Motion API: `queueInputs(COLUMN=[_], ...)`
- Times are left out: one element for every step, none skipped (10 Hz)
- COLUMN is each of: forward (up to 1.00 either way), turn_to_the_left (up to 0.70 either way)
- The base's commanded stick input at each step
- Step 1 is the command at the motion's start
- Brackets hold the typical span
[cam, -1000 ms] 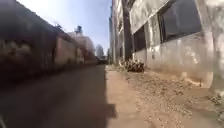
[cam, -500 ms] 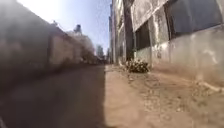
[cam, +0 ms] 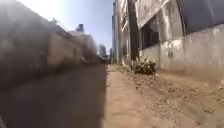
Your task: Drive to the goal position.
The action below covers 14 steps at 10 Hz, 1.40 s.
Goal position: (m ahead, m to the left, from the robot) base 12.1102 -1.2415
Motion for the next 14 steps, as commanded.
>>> queueInputs(forward=[1.0,1.0,1.0,1.0,1.0,1.0,1.0,1.0,1.0,1.0,1.0,1.0,1.0,1.0], turn_to_the_left=[0.0,0.0,0.0,0.0,0.0,0.0,0.0,0.0,0.0,0.0,0.0,0.0,0.0,0.0])
